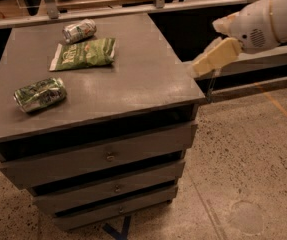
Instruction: Pick green jalapeno chip bag
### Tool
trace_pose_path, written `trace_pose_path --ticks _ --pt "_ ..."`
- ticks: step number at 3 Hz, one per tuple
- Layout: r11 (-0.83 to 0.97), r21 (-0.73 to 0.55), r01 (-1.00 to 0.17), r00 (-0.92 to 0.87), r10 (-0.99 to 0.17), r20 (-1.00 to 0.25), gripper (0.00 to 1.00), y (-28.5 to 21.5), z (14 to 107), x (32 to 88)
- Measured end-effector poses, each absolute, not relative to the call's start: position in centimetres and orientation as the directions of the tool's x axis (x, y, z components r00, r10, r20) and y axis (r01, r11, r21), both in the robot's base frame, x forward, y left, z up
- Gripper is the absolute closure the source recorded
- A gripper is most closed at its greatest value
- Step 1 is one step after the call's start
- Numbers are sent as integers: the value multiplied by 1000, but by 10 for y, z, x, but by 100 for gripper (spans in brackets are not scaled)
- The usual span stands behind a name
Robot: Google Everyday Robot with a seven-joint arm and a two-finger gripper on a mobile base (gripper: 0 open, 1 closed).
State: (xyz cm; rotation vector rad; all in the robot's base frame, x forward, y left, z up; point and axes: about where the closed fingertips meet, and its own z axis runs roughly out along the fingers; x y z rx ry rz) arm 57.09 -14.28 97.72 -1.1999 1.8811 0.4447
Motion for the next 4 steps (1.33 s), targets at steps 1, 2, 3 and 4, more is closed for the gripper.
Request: trace_pose_path --ticks 1,2,3,4 --pt "512 -172 -841 -194 -583 -789 0 -100 974 599" --pt "556 -209 -804 -206 -592 -779 0 -54 986 629" --pt "556 -210 -805 -205 -592 -779 0 -55 986 628" --pt "588 -196 -785 -234 -573 -785 0 -50 971 632"
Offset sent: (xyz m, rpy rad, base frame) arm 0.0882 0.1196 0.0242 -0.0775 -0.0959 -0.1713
